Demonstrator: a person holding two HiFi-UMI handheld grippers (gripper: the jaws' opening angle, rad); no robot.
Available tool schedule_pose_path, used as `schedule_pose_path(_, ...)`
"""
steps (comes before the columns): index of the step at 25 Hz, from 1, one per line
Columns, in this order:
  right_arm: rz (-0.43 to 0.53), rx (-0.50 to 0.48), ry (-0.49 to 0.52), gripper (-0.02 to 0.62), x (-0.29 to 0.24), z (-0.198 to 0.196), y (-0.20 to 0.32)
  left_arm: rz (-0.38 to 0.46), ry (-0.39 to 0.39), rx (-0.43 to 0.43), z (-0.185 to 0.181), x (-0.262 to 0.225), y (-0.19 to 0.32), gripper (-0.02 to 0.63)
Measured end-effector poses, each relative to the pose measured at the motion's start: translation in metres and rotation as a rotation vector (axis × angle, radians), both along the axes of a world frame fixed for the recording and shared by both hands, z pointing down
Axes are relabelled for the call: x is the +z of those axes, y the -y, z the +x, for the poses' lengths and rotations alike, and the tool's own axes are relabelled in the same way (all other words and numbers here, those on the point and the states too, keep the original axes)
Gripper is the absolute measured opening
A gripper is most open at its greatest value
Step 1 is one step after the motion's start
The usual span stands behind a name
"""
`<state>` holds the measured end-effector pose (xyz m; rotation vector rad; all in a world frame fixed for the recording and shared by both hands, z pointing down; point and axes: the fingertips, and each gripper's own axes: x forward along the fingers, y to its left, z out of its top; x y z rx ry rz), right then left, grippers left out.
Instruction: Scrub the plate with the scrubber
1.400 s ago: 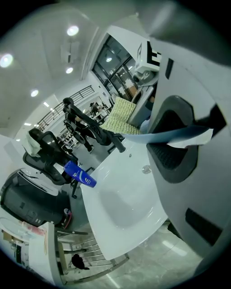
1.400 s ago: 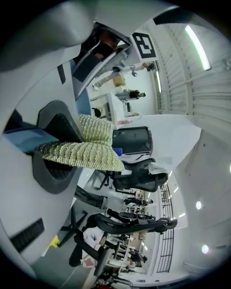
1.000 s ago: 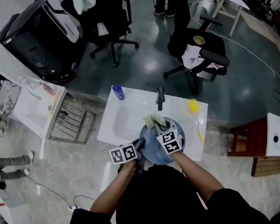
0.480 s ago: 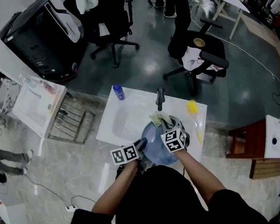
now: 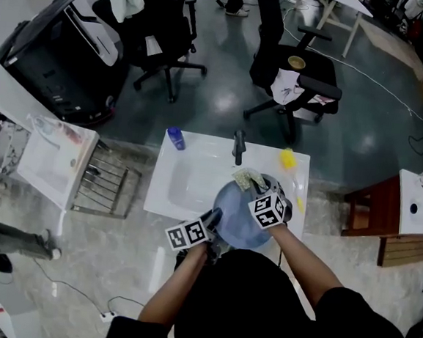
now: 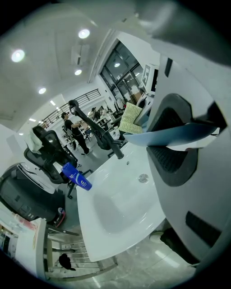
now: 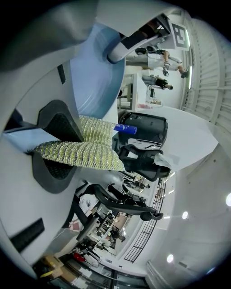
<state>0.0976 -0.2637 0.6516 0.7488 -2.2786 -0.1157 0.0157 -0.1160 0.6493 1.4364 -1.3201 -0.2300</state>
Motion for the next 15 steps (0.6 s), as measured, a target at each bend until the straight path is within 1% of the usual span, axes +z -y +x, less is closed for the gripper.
schedule_pose_path(8,0.006,0.017,-0.027,0.067,0.003,0.019,0.003,-0.003,-0.050,-0.014,0.007,0.000,0.001,0.078)
schedule_pose_path(15,0.023,0.017,-0.061,0.067,0.008,0.036,0.007,0.000,-0.063,-0.037,0.006,0.002,0.003,0.078)
